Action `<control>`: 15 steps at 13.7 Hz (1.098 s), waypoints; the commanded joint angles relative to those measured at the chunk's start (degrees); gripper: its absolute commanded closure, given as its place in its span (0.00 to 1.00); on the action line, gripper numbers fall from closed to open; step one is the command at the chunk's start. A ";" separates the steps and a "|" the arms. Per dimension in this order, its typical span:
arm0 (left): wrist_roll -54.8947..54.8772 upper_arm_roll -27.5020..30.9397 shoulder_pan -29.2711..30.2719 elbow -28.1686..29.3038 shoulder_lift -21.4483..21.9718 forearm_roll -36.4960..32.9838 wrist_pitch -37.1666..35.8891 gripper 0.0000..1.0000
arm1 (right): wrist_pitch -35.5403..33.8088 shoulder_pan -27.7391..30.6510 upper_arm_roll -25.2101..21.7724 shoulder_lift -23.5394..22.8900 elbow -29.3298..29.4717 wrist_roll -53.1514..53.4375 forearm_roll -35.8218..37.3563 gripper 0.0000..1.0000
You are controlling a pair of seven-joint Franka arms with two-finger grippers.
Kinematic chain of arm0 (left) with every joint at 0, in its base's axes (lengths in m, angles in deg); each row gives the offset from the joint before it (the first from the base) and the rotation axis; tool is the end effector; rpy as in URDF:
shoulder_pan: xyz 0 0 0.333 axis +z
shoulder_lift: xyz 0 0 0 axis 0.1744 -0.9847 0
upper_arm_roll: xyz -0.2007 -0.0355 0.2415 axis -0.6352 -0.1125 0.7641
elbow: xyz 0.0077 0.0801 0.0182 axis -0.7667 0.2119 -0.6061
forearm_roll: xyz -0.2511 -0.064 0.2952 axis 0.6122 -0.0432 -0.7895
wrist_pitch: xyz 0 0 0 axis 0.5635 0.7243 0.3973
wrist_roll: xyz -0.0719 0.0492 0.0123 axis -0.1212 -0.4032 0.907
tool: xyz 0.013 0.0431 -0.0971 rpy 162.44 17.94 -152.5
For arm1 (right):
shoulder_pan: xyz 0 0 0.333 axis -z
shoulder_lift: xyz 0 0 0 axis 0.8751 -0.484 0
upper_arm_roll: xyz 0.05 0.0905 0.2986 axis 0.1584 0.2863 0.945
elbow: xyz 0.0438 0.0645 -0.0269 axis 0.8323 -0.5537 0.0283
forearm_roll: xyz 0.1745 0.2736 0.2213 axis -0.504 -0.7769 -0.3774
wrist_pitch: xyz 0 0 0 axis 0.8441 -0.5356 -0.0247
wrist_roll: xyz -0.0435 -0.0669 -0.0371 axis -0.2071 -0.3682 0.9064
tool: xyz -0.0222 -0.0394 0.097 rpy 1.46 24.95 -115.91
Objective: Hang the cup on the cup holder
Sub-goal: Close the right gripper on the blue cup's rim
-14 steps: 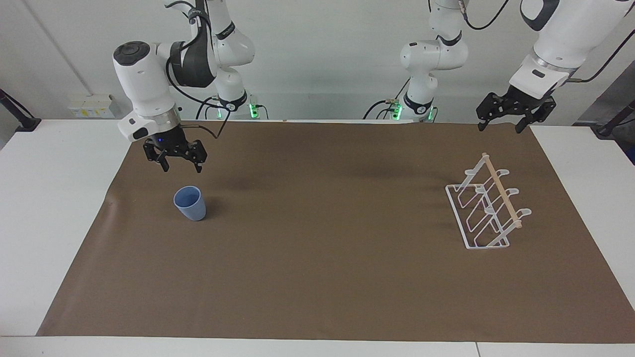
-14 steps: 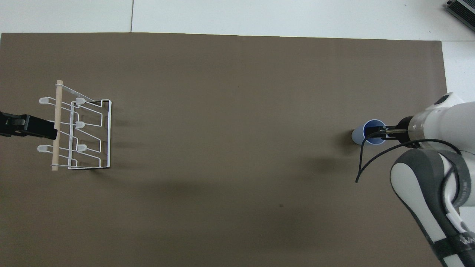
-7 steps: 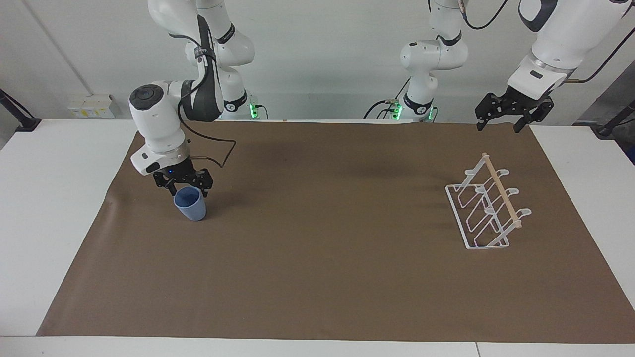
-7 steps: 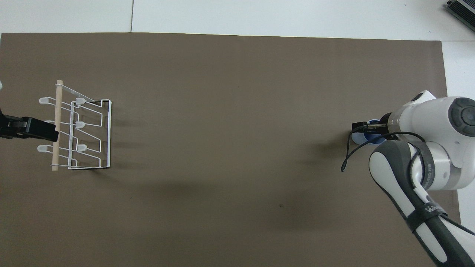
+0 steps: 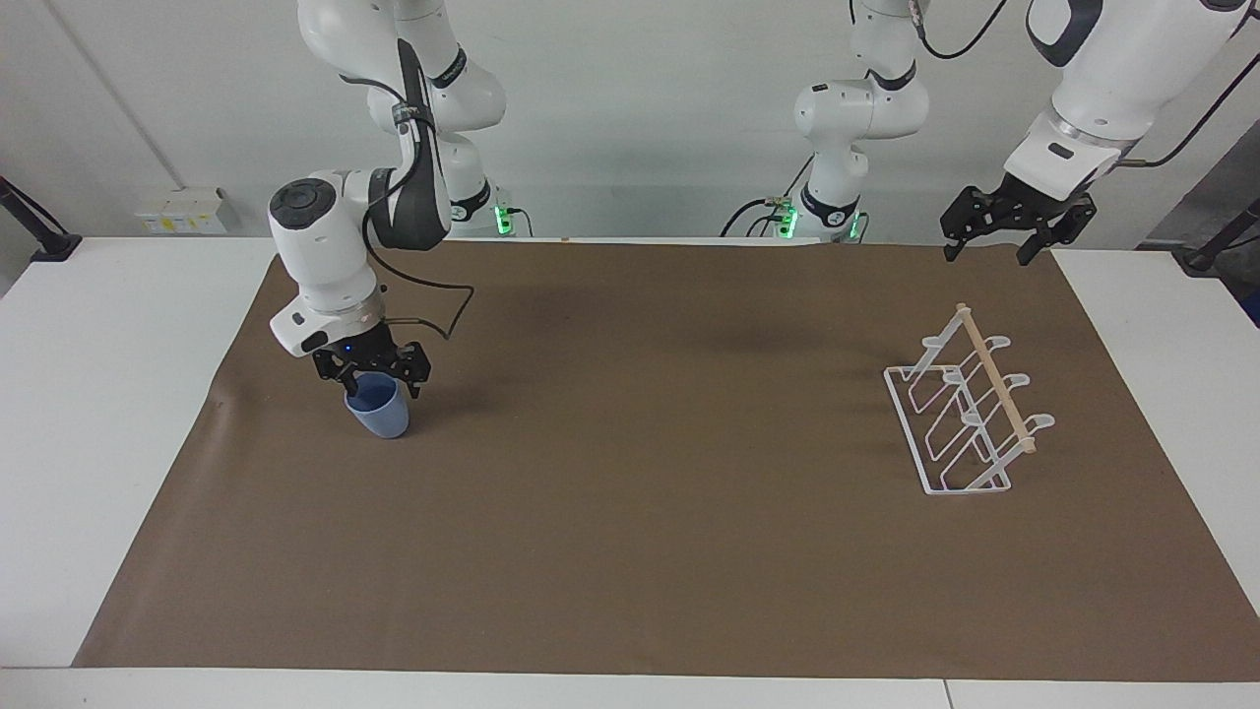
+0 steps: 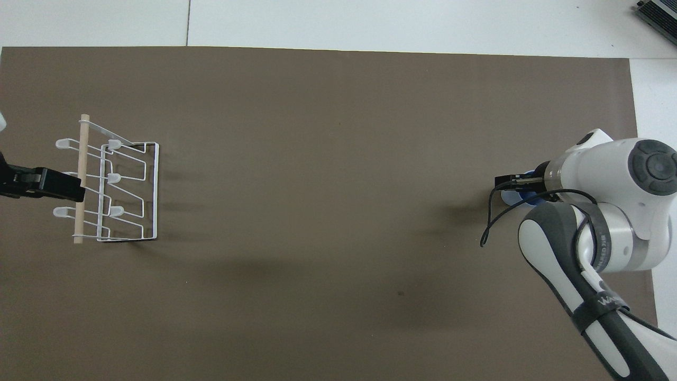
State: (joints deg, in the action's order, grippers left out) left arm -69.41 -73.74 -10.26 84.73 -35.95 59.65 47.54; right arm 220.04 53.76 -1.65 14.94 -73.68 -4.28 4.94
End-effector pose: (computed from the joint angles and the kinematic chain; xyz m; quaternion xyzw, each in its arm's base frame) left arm 0.5240 -0.0394 0.6280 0.9978 -0.0613 -0.0239 0.0056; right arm 0.5616 0.0068 0.3826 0.9984 -0.0035 0.0545 0.0139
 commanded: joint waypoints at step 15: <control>0.15 0.15 -0.14 3.42 2.37 -0.06 2.72 0.00 | 2.54 0.00 1.16 -0.85 -2.69 -1.23 -0.95 0.71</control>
State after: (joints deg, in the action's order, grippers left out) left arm -69.41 -73.74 -10.26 85.73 -35.48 59.65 48.88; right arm 221.09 53.63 -0.56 14.02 -75.67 -4.28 4.93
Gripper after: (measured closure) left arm 0.000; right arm 0.551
